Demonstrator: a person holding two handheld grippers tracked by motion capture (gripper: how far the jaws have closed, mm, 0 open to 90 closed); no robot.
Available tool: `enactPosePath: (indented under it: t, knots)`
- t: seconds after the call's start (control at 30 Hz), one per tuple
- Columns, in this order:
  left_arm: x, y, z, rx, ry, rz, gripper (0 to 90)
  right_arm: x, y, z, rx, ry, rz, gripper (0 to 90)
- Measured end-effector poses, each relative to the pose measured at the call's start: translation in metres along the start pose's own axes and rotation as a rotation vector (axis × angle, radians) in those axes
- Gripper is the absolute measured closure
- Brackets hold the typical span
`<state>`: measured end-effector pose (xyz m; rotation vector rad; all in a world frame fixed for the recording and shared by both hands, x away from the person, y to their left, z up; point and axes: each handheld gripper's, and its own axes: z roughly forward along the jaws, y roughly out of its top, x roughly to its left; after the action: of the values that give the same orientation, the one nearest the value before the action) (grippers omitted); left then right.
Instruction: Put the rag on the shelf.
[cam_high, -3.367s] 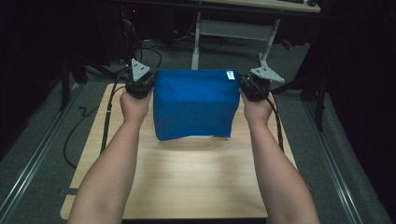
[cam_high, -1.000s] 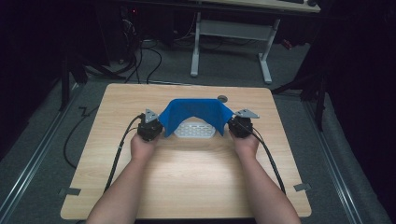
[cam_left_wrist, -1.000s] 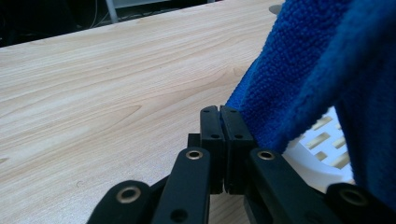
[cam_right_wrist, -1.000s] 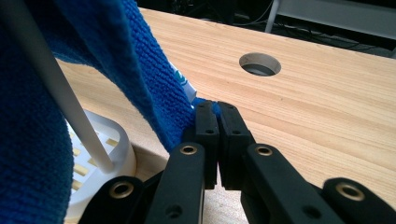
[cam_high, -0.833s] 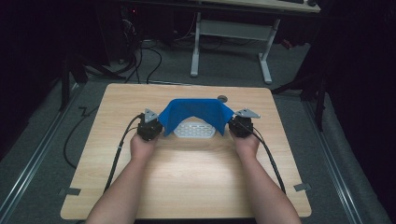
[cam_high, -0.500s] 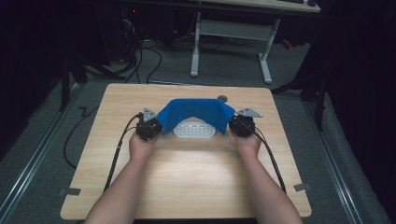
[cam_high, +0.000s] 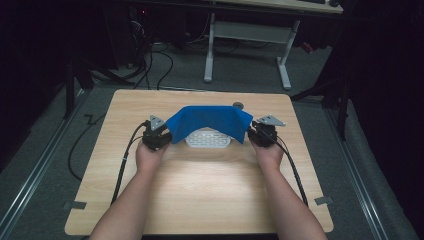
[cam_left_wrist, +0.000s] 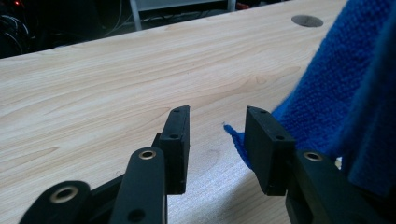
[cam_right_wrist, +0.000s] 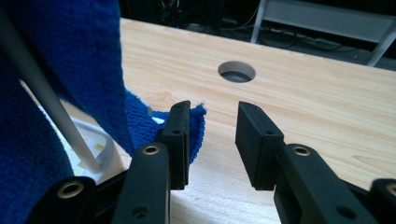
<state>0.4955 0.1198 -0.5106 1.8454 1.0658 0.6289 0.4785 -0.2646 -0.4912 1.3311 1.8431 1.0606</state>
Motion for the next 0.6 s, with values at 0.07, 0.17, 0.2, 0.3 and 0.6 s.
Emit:
enactPosePath:
  t: [0.07, 0.17, 0.2, 0.3, 0.6]
  knots:
    - [0.002, -0.001, -0.002, -0.001, -0.001, -0.006, 60.8, -0.002, -0.001, -0.002, -0.008, -0.006, 0.006, 64.9]
    - [0.004, -0.004, -0.005, 0.002, 0.003, -0.011, 60.8, -0.006, -0.004, -0.005, 0.001, -0.023, 0.008, 63.7]
    - [0.004, -0.004, -0.005, 0.002, 0.003, -0.011, 60.8, -0.006, -0.004, -0.005, 0.001, -0.023, 0.008, 63.7]
    - [0.007, -0.006, -0.008, 0.009, 0.004, -0.018, 60.7, -0.009, -0.003, -0.009, 0.003, -0.031, -0.002, 62.7]
    - [0.007, -0.008, -0.016, 0.002, 0.011, -0.003, 60.4, -0.011, 0.0, -0.019, -0.001, -0.033, -0.023, 61.8]
